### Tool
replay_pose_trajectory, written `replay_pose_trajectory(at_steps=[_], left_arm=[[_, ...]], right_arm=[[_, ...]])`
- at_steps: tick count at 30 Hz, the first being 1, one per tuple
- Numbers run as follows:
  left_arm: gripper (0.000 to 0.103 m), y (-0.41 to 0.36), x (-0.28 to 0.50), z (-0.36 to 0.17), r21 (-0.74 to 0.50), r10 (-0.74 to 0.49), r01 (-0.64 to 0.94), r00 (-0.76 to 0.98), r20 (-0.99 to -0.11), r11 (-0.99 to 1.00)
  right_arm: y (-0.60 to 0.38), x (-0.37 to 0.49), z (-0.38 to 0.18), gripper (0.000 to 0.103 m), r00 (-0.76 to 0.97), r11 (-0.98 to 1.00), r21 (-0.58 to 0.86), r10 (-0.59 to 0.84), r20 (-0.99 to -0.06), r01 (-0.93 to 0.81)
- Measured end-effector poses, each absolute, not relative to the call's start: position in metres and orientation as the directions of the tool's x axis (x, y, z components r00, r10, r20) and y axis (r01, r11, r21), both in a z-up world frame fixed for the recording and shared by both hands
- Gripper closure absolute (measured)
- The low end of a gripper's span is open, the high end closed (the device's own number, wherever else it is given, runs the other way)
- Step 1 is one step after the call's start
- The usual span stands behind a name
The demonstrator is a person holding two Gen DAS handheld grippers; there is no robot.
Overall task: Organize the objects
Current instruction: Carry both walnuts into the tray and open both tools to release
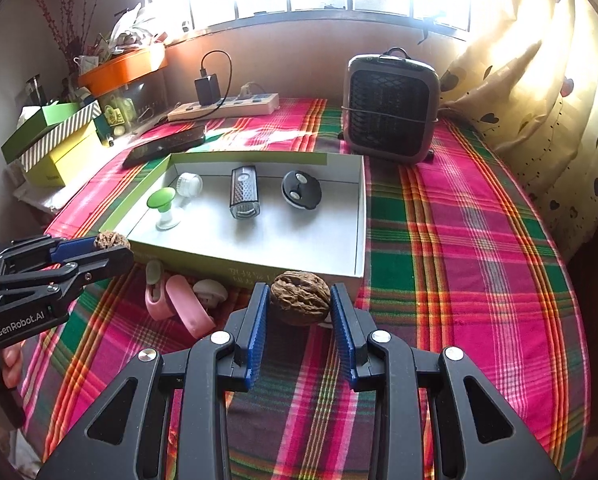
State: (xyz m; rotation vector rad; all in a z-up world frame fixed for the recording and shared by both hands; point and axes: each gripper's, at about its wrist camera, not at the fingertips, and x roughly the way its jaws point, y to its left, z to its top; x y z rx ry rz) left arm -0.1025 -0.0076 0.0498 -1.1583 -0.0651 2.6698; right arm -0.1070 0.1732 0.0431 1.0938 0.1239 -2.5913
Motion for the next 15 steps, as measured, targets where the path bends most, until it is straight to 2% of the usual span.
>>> replay_pose_trajectory(at_steps=[15], left_arm=[[0.073,0.001,-0.148,0.053,-0.132,0.240,-0.213,-0.644,-0.726,-0.968]], right_arm=[[0.160,-0.153,0.049,0.071,-0.636,-0.933,0.051,-0.282,-0.718,0.356]])
